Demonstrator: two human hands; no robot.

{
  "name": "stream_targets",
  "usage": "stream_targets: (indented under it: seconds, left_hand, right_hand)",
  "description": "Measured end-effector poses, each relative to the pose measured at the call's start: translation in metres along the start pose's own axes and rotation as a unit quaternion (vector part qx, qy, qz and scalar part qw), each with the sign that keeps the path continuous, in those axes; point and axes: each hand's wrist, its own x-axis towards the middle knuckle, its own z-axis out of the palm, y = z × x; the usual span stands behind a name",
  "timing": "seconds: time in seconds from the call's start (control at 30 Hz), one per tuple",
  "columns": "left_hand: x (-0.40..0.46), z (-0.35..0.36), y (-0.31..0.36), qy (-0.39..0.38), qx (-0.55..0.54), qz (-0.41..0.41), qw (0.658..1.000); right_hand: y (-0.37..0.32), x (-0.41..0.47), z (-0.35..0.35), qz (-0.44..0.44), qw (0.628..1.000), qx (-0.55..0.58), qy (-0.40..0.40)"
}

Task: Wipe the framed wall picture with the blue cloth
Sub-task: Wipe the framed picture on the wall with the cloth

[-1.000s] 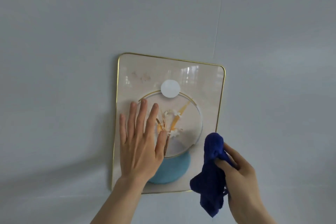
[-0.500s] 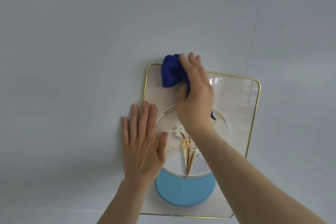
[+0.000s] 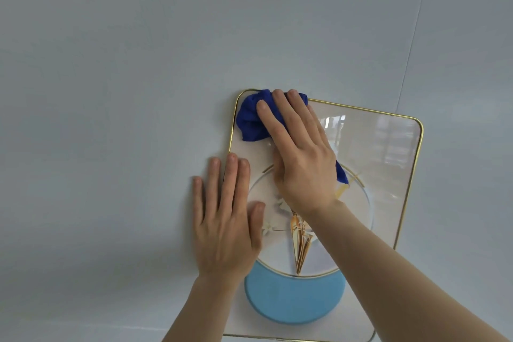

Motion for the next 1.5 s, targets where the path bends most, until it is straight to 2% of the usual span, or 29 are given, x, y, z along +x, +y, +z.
stream_targets:
  seconds: [0.37,0.63,1.07,1.27,1.5]
  left_hand:
    - [0.000,-0.003,-0.002,-0.011,-0.018,0.004,1.000]
    - [0.000,-0.006,-0.005,-0.011,-0.054,0.010,0.998]
    - [0.000,-0.009,-0.005,-0.003,-0.063,0.013,0.998]
    - [0.001,-0.011,-0.004,-0.008,-0.063,0.012,0.998]
    - [0.001,-0.009,-0.004,-0.005,-0.061,0.011,0.998]
  right_hand:
    - [-0.002,-0.024,-0.009,-0.017,0.999,0.007,-0.030]
    - [-0.009,-0.048,-0.007,0.015,1.000,0.009,-0.023]
    - [-0.014,-0.135,-0.021,0.013,0.996,0.015,-0.087]
    - [-0.016,-0.145,-0.021,0.020,0.996,0.016,-0.087]
    - [-0.015,-0.165,-0.028,0.016,0.992,-0.005,-0.123]
